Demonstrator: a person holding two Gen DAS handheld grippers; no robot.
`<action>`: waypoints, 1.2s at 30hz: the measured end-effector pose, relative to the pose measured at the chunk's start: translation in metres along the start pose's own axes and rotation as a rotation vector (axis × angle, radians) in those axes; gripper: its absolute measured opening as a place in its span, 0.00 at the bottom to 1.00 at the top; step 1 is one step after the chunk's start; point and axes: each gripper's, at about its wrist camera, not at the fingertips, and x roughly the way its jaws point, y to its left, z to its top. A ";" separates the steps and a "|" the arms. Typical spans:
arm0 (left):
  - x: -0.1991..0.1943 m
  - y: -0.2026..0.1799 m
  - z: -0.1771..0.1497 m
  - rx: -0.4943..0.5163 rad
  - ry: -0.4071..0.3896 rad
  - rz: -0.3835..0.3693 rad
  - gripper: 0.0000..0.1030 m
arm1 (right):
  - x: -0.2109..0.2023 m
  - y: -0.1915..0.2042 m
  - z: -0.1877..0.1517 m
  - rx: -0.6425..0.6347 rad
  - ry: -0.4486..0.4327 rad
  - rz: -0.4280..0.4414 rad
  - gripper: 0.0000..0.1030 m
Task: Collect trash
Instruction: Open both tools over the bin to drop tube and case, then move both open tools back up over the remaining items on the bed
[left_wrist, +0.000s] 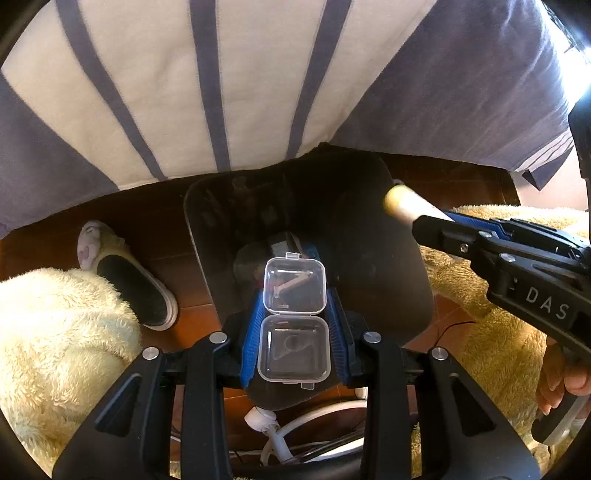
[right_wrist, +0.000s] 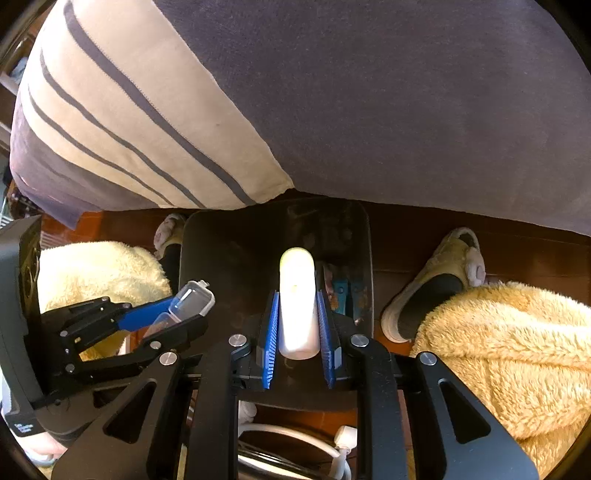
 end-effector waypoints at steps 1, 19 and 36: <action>0.001 -0.001 0.000 0.002 0.003 -0.001 0.31 | 0.002 0.000 0.002 0.001 -0.001 0.003 0.22; -0.060 0.002 0.013 0.003 -0.144 0.069 0.84 | -0.062 -0.002 0.017 0.022 -0.211 -0.090 0.79; -0.207 0.003 0.062 0.039 -0.471 0.136 0.86 | -0.181 0.023 0.057 -0.055 -0.526 -0.108 0.86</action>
